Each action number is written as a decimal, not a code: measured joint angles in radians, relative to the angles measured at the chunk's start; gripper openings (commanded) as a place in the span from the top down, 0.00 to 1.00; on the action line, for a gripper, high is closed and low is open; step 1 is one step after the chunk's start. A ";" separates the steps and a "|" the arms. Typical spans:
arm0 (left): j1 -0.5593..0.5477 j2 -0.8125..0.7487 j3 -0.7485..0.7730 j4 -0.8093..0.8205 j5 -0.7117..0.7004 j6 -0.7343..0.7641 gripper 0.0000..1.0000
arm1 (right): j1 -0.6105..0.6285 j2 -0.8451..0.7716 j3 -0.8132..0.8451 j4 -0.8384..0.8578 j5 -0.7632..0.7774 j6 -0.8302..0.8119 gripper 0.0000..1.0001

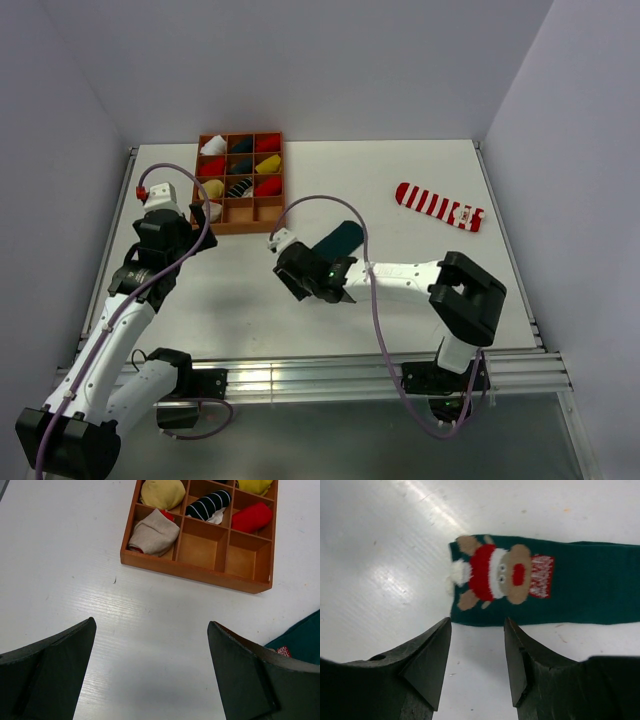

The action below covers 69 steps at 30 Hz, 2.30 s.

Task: Roll the socks
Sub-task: Move the sock to the center of the board, then roll the sock at the center of the board.

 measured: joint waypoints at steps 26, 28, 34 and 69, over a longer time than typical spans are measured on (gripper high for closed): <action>0.004 0.000 0.000 0.000 0.002 0.000 0.02 | 0.090 0.175 0.037 0.045 0.125 -0.119 0.46; 0.004 0.000 0.000 0.000 0.002 0.000 0.02 | 0.091 0.179 0.039 0.050 0.129 -0.132 0.48; 0.004 0.000 0.000 0.000 0.002 0.000 0.02 | 0.099 0.205 0.063 0.051 0.158 -0.151 0.54; -0.137 0.057 -0.050 0.059 0.215 -0.249 0.05 | -0.200 0.148 -0.024 0.175 -0.489 0.113 1.00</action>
